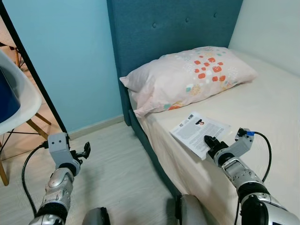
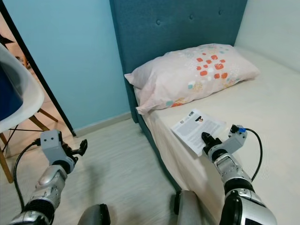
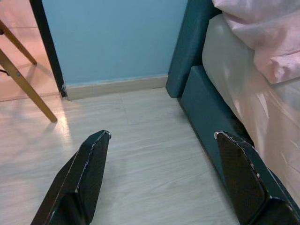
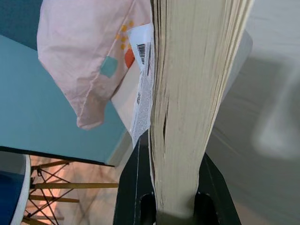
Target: Clean up the room
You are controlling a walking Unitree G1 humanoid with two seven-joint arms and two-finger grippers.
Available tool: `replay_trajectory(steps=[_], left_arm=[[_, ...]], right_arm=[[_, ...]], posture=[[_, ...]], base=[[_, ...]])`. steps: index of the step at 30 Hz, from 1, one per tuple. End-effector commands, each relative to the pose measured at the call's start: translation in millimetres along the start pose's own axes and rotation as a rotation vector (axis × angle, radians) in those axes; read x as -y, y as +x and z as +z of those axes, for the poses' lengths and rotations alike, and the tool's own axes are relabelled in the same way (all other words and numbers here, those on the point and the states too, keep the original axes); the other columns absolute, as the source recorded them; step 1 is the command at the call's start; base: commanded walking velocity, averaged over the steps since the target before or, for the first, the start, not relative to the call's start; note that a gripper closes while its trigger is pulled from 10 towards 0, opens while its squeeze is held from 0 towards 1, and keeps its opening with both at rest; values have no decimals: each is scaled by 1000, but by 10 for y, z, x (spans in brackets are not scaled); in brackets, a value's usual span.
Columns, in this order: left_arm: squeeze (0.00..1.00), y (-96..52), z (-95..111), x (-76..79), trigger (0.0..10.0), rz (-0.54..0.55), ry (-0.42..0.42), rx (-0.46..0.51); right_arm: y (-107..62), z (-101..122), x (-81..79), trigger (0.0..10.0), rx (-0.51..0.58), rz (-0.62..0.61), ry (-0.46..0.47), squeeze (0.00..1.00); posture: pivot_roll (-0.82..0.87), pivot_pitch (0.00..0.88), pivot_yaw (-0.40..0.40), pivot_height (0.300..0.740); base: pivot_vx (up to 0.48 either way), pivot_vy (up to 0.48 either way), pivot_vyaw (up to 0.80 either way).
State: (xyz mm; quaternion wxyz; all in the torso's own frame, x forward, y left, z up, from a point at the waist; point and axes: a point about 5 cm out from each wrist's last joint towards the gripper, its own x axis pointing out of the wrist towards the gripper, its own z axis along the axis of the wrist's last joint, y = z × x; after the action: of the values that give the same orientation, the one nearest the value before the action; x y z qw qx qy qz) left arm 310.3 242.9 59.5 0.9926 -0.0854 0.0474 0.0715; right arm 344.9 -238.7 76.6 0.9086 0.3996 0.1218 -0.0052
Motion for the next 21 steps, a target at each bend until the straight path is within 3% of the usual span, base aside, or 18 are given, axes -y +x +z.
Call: replay_trajectory(steps=[1, 5, 12, 17, 21], left_arm=[[0, -48, 20, -23, 10000, -15, 13, 13], [0, -130, 133, -68, 10000, -43, 93, 53], [0, -190, 153, -72, 10000, -51, 100, 59], [0, -359, 129, -33, 10000, -58, 105, 52], [0, -414, 130, -31, 10000, -62, 115, 45]], right_arm=[[54, -77, -91, 10000, -25, 14, 41, 0], [119, -54, -191, 10000, -14, -6, 27, 0], [144, -49, -239, 10000, -12, -3, 29, 0], [229, 24, -420, 10000, 47, 4, 18, 0], [249, 115, -475, 10000, 87, 10, 23, 0]], posture=[[0, 170, -13, 531], [11, 217, -13, 531], [16, 237, -13, 531], [42, 290, -30, 531], [45, 304, -32, 531]], base=[[0, 0, 0], [0, 0, 0], [0, 0, 0], [0, 0, 0], [0, 0, 0]])
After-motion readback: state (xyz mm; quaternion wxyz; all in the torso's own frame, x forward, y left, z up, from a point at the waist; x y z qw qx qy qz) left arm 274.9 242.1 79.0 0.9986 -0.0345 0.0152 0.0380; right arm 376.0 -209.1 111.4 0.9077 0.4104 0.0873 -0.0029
